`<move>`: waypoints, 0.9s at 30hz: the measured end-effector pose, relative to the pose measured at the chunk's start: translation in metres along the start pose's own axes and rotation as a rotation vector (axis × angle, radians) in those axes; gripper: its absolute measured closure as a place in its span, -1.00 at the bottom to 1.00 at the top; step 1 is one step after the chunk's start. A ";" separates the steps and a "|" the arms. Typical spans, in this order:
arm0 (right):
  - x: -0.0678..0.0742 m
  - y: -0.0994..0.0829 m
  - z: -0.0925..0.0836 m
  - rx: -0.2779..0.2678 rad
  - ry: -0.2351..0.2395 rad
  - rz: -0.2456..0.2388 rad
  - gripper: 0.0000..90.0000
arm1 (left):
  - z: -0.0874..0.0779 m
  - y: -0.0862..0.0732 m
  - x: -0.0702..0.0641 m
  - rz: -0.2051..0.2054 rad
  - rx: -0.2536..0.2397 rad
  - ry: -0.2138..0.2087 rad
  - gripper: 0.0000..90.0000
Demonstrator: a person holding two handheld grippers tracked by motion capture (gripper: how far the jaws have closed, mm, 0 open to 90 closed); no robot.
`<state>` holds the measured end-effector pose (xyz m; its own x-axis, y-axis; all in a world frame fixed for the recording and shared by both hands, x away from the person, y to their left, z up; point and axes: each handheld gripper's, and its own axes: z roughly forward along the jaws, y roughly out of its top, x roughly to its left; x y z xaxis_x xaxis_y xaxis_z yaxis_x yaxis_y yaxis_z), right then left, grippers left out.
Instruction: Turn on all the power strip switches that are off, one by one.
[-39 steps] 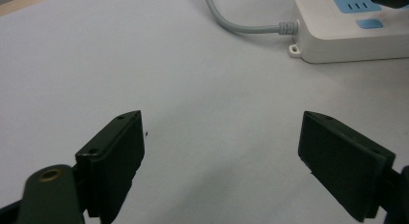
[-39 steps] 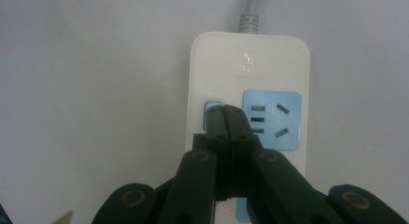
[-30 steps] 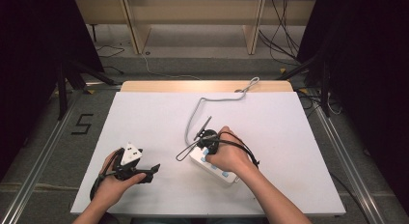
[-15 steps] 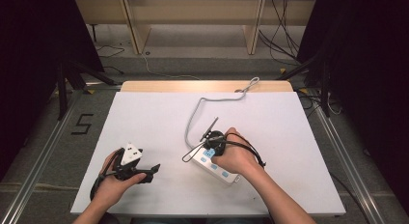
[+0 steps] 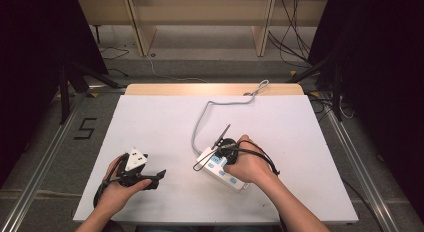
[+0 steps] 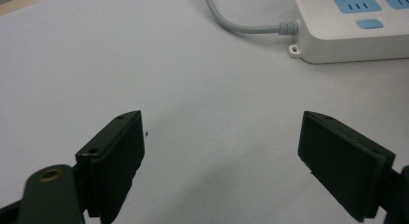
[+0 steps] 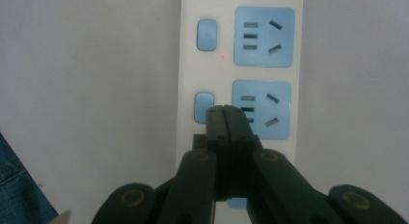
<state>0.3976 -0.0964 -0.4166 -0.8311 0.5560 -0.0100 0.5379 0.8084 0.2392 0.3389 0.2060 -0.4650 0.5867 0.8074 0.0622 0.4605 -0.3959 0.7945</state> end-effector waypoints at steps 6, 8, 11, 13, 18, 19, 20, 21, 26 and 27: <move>0.000 -0.006 0.000 0.008 0.002 0.005 1.00 | 0.000 0.000 0.000 -0.001 0.002 -0.001 -0.63; 0.000 -0.007 0.000 0.016 0.004 0.006 1.00 | 0.000 0.000 0.000 0.000 0.003 -0.001 -0.64; 0.001 -0.010 0.000 0.020 0.008 0.005 1.00 | 0.000 0.000 0.000 0.002 0.003 -0.002 -0.63; 0.002 -0.011 0.000 0.020 0.008 0.008 1.00 | 0.000 0.000 0.000 0.002 0.003 -0.001 -0.64; 0.003 -0.015 0.000 0.030 0.012 0.012 1.00 | 0.000 0.000 0.000 -0.002 0.002 0.001 -0.63; 0.003 -0.016 0.000 0.029 0.013 0.014 1.00 | 0.000 0.000 0.000 0.000 0.004 0.000 -0.63; 0.003 -0.017 0.001 0.027 0.013 0.008 1.00 | 0.000 0.000 0.000 0.001 0.003 -0.001 -0.63; 0.003 -0.017 0.000 0.033 0.013 0.010 1.00 | 0.000 0.000 0.000 0.000 0.003 -0.001 -0.64; 0.004 -0.020 0.000 0.038 0.015 0.018 1.00 | 0.000 0.000 0.000 0.002 0.003 -0.001 -0.63; 0.004 -0.021 0.000 0.040 0.013 0.015 1.00 | 0.000 0.000 0.000 0.002 0.003 -0.002 -0.63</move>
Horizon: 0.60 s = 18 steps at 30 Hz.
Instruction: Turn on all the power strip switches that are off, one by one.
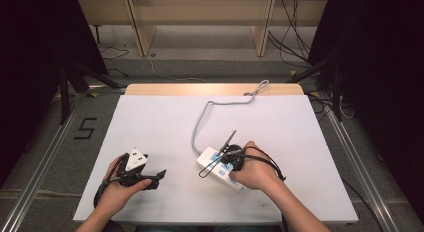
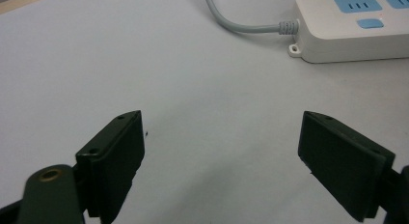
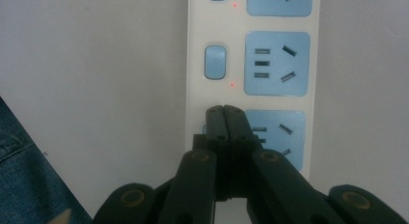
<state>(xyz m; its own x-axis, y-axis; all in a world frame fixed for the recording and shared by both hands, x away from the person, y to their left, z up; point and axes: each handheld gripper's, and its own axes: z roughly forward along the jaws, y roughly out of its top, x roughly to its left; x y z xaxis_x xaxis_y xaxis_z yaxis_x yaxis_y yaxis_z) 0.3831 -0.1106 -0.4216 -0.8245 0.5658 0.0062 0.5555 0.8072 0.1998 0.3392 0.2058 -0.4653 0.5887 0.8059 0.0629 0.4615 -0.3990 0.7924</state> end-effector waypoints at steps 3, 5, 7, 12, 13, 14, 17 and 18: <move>0.000 -0.001 0.000 -0.002 0.000 0.002 1.00 | 0.000 0.000 0.000 0.000 0.001 0.000 -0.63; 0.000 -0.002 0.000 0.000 -0.001 0.000 1.00 | 0.000 0.000 0.000 0.000 0.001 0.000 -0.63; 0.001 -0.002 0.001 0.003 0.000 0.001 1.00 | 0.000 0.000 0.000 0.000 0.000 0.000 -0.63; 0.002 -0.001 0.002 0.005 0.002 -0.003 1.00 | 0.000 0.000 0.000 0.001 0.000 -0.001 -0.63; 0.002 -0.001 0.002 0.007 0.001 -0.012 1.00 | 0.000 0.000 0.000 0.001 0.000 -0.001 -0.63; 0.002 0.000 0.003 0.007 0.000 -0.010 1.00 | 0.000 0.000 0.000 -0.002 0.000 -0.001 -0.63; 0.003 0.000 0.002 0.010 -0.001 -0.011 1.00 | 0.000 0.000 0.000 0.000 -0.001 -0.001 -0.63; 0.003 0.000 0.003 0.010 -0.003 -0.013 1.00 | 0.000 0.000 0.000 -0.001 -0.001 0.000 -0.63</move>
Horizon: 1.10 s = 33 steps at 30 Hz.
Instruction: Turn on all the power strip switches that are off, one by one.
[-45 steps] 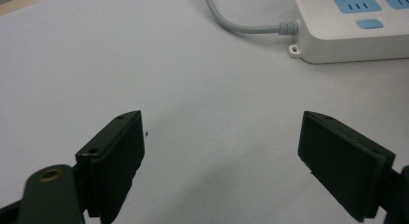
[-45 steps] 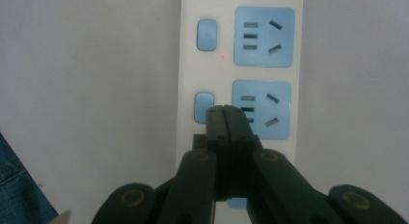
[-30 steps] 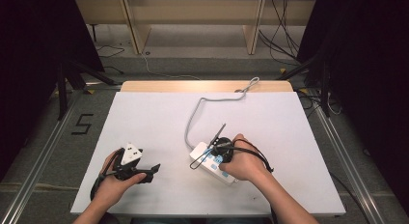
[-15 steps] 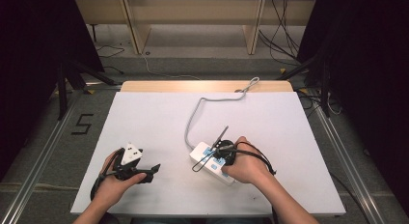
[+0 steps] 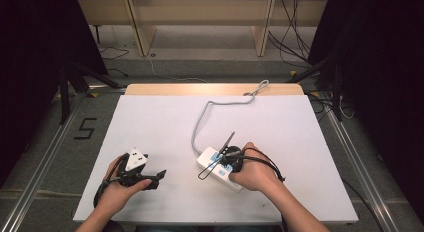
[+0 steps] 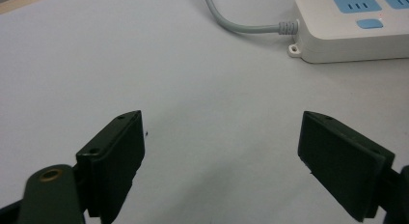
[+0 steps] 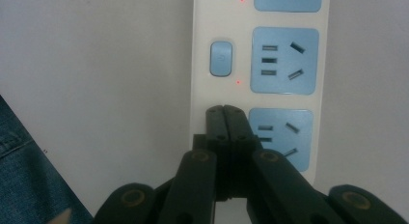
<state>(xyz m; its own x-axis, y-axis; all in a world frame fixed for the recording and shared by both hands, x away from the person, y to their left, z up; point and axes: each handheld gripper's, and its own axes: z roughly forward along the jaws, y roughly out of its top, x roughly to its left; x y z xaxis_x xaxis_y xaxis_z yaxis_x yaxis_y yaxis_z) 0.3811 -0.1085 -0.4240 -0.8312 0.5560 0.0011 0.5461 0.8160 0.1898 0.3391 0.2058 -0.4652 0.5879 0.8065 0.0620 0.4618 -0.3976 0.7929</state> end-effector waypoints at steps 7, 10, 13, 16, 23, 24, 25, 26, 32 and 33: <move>0.003 0.000 0.001 0.011 -0.011 -0.005 1.00 | 0.000 0.000 0.000 0.002 -0.001 0.000 -0.63; 0.003 0.000 0.001 0.015 -0.014 -0.006 1.00 | 0.000 0.000 0.000 0.002 -0.002 0.000 -0.63; 0.004 0.000 0.002 0.014 -0.018 -0.010 1.00 | 0.000 0.000 0.000 0.003 -0.003 0.001 -0.63; 0.005 0.001 0.003 0.014 -0.025 -0.008 1.00 | 0.000 0.000 0.000 0.002 -0.002 0.000 -0.63; 0.008 0.003 0.004 0.039 -0.044 -0.019 1.00 | 0.000 0.000 -0.001 0.004 -0.003 0.002 -0.63; 0.008 0.003 0.004 0.041 -0.046 -0.022 1.00 | 0.000 0.000 -0.001 0.004 -0.003 0.002 -0.63; 0.008 0.003 0.004 0.042 -0.045 -0.020 1.00 | 0.000 0.000 -0.001 0.004 -0.002 0.003 -0.63; 0.008 0.003 0.004 0.042 -0.043 -0.016 1.00 | 0.000 0.000 -0.001 0.004 -0.002 0.001 -0.63; 0.009 0.005 0.004 0.049 -0.049 -0.017 1.00 | 0.000 0.000 -0.001 0.004 -0.003 0.000 -0.63; 0.009 0.005 0.005 0.049 -0.047 -0.016 1.00 | 0.000 0.000 -0.001 0.004 -0.003 0.001 -0.63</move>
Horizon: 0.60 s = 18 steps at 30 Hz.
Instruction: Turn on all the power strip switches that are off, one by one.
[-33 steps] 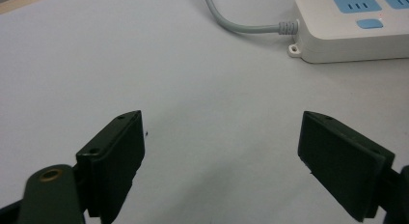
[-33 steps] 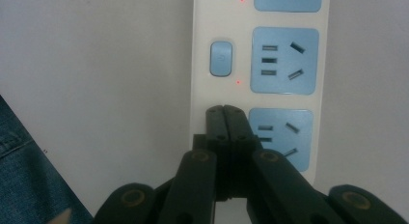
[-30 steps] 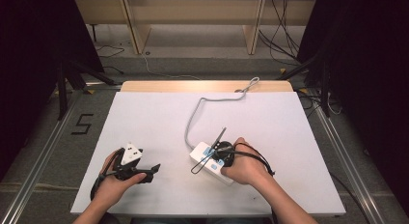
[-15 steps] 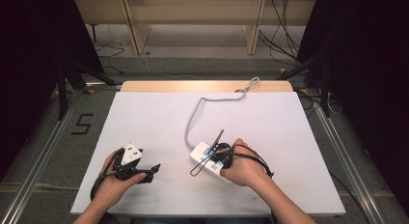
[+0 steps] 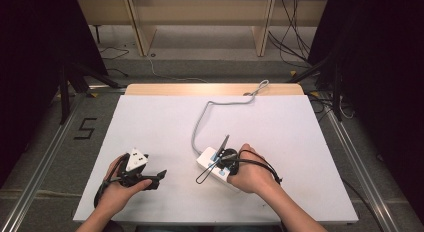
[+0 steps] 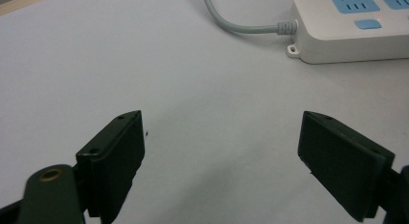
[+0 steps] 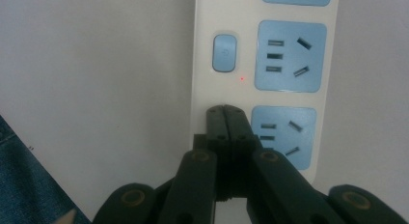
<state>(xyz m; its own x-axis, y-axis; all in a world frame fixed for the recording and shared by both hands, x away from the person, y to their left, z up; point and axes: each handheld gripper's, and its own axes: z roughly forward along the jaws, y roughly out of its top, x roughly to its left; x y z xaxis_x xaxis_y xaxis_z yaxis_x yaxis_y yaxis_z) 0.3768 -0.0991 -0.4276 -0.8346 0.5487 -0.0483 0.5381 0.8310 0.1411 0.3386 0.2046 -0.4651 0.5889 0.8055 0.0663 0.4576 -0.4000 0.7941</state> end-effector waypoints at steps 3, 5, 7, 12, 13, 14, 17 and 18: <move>0.000 0.000 0.000 0.005 0.001 0.000 1.00 | 0.000 0.000 0.000 -0.004 -0.002 -0.002 -0.63; 0.000 0.001 0.000 0.008 0.000 0.000 1.00 | 0.000 0.000 0.000 -0.003 -0.003 -0.002 -0.63; 0.000 0.001 0.001 0.015 0.002 -0.002 1.00 | 0.000 0.000 0.000 -0.003 -0.003 -0.002 -0.63; -0.001 0.000 0.001 0.011 0.006 0.001 1.00 | 0.000 0.000 0.000 -0.003 -0.003 -0.002 -0.63; -0.001 0.000 0.001 0.011 0.006 0.000 1.00 | 0.000 0.000 0.000 -0.002 -0.003 -0.003 -0.63; -0.001 0.001 0.001 0.009 0.008 0.003 1.00 | 0.000 0.000 0.000 -0.002 -0.003 -0.003 -0.63; -0.002 0.000 0.001 0.006 0.011 0.001 1.00 | 0.001 0.000 0.000 -0.002 -0.002 -0.003 -0.63; -0.002 0.000 0.001 0.004 0.010 0.002 1.00 | 0.001 0.000 0.000 -0.002 -0.002 -0.003 -0.63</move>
<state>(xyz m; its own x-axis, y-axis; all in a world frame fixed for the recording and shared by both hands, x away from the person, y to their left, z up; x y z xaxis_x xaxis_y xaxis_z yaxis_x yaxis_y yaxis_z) 0.3781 -0.1003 -0.4284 -0.8348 0.5492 -0.0378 0.5401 0.8304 0.1373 0.3389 0.2040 -0.4656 0.5898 0.8051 0.0625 0.4576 -0.3971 0.7956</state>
